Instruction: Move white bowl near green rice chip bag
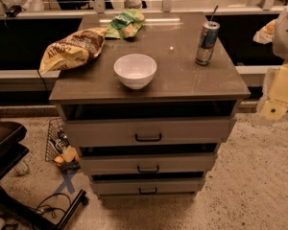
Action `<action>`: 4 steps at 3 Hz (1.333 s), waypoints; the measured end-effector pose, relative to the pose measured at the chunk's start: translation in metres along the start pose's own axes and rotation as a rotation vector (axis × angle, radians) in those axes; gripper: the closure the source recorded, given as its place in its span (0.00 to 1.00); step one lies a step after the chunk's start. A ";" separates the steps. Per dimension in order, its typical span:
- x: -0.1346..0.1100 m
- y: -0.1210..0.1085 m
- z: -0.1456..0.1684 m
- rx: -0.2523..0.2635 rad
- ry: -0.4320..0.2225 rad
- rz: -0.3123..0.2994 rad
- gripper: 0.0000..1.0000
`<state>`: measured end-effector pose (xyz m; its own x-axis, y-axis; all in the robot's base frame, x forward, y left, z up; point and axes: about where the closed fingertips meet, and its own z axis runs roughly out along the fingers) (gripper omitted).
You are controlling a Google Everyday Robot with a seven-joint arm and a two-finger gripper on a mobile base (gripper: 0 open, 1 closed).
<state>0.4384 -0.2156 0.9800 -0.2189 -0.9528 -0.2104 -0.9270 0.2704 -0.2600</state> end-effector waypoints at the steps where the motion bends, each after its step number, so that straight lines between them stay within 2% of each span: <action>1: 0.000 0.000 0.000 0.000 0.000 0.000 0.00; 2: -0.016 -0.008 0.005 0.008 -0.003 -0.049 0.00; 4: -0.083 -0.035 0.072 -0.023 -0.013 -0.269 0.00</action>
Offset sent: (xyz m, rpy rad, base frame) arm 0.0172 0.0180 -0.0012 -0.0220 -0.0081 0.0624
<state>0.5105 -0.1359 0.9391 0.0395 -0.9881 -0.1485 -0.9580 0.0047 -0.2866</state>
